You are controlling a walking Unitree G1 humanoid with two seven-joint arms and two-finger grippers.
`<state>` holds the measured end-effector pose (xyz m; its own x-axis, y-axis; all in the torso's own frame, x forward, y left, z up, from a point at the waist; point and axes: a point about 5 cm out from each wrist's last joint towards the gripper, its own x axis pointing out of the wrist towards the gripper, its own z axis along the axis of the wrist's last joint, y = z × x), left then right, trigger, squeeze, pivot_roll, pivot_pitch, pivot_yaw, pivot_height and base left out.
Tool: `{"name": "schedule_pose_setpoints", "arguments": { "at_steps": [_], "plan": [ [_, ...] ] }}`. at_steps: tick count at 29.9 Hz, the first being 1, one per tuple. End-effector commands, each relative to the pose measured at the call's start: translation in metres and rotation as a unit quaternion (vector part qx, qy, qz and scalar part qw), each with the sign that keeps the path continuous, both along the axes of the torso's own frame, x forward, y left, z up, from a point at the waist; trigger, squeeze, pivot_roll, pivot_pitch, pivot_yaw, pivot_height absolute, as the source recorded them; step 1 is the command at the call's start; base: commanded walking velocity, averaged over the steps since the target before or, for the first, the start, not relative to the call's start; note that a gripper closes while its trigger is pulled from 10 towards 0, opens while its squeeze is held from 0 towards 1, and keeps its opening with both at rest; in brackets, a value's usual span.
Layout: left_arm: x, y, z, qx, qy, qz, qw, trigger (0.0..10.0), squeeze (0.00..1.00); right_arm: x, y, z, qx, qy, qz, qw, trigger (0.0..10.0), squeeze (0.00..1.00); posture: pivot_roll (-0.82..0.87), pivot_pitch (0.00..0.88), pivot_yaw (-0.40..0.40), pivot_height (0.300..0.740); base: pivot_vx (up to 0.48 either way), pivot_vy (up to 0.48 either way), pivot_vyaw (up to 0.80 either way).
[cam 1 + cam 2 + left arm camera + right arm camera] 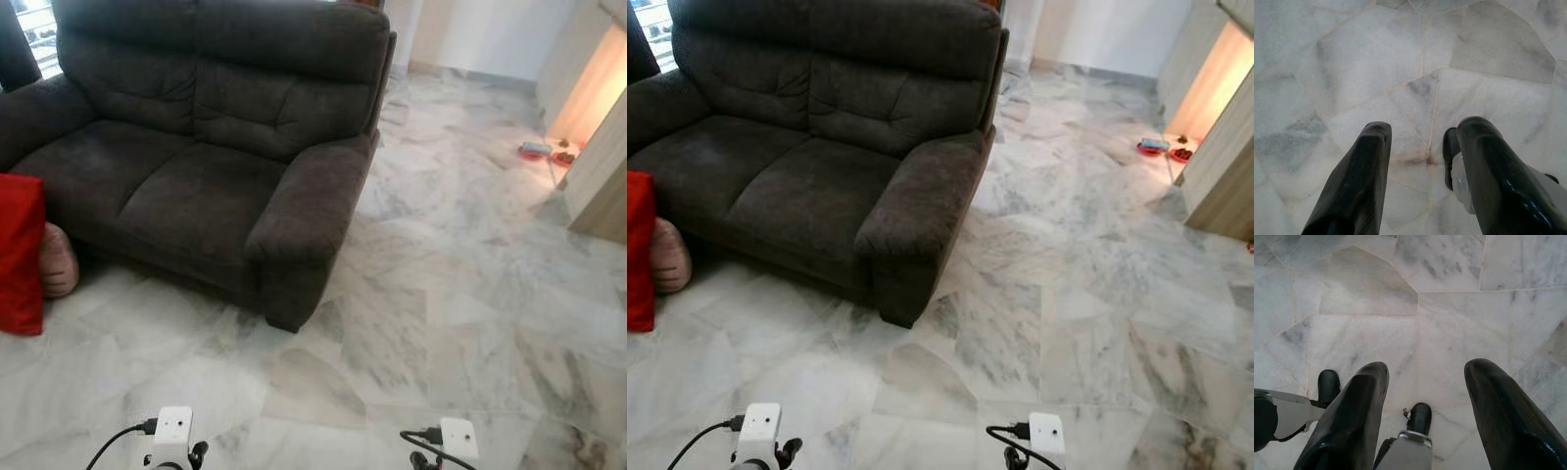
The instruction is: Move the pillow to the sofa from floor
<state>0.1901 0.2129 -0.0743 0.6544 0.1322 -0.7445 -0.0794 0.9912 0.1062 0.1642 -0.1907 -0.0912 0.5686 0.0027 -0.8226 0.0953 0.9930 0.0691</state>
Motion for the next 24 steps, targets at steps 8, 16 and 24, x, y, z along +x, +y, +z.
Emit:
{"name": "schedule_pose_setpoints", "arguments": {
  "at_steps": [8, 16, 24],
  "plan": [
    [-0.0018, -0.0012, -0.0017, -0.010, 0.008, 0.008, 1.000, 10.0, 0.00, -0.0012, -0.0030, -0.0002, 0.001, 0.002, -0.009, 1.000, 10.0, 0.00, 0.12, 0.021, -0.056, 0.740, 0.000, 0.341, 0.00],
    [-0.0022, -0.0018, -0.0020, -0.011, 0.009, 0.011, 1.000, 10.0, 0.00, -0.0012, -0.0037, -0.0001, 0.001, 0.002, -0.008, 1.000, 10.0, 0.00, 0.12, 0.023, -0.061, 0.740, 0.000, 0.480, 0.00],
    [-0.0025, -0.0021, -0.0023, -0.011, 0.010, 0.012, 1.000, 10.0, 0.00, -0.0011, -0.0039, 0.0000, 0.001, 0.002, -0.007, 1.000, 10.0, 0.00, 0.12, 0.024, -0.061, 0.740, 0.000, 0.480, 0.00]
  ]
}}
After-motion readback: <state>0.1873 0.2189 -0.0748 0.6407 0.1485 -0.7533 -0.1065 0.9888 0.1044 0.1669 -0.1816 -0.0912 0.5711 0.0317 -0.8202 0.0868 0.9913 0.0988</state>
